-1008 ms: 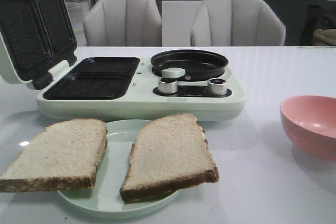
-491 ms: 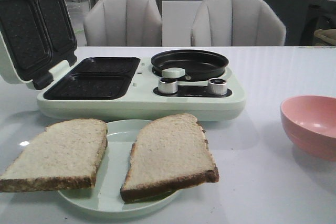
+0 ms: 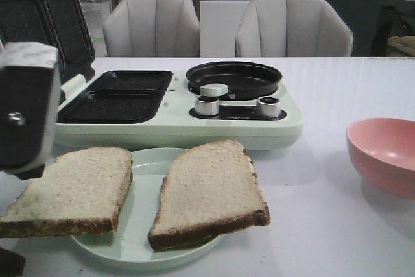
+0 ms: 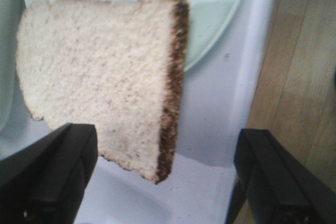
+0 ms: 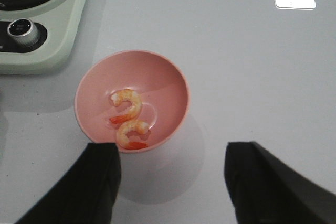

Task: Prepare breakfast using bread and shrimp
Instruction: 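Lower the left gripper and grasp the bread slice nearest it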

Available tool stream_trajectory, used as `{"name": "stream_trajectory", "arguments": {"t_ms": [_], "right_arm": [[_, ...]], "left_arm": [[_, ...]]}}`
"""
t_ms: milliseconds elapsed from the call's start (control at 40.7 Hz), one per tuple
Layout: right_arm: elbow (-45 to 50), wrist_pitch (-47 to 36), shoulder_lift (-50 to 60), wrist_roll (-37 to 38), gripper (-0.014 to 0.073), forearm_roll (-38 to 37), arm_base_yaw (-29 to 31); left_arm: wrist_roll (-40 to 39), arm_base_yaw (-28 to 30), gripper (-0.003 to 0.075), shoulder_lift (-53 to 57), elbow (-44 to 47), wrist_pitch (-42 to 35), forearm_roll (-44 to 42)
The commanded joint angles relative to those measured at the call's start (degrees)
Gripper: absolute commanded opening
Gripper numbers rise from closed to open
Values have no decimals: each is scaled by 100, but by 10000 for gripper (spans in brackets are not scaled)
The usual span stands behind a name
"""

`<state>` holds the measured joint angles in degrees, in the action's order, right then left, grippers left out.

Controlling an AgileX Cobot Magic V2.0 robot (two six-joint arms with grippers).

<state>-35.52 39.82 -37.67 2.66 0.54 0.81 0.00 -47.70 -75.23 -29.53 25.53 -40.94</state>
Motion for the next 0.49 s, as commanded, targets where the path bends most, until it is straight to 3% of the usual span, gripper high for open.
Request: {"name": "stream_trajectory", "arguments": {"t_ms": [0,467], "right_arm": [[-213,-419,-34,-34,537,3,27],[-213,-419,-34,-34,537,3,27]], "left_arm": [[-866,-41,581,-294,-381,12,-744],[-1129,-41,419,-710,-568,144,-1464]]}}
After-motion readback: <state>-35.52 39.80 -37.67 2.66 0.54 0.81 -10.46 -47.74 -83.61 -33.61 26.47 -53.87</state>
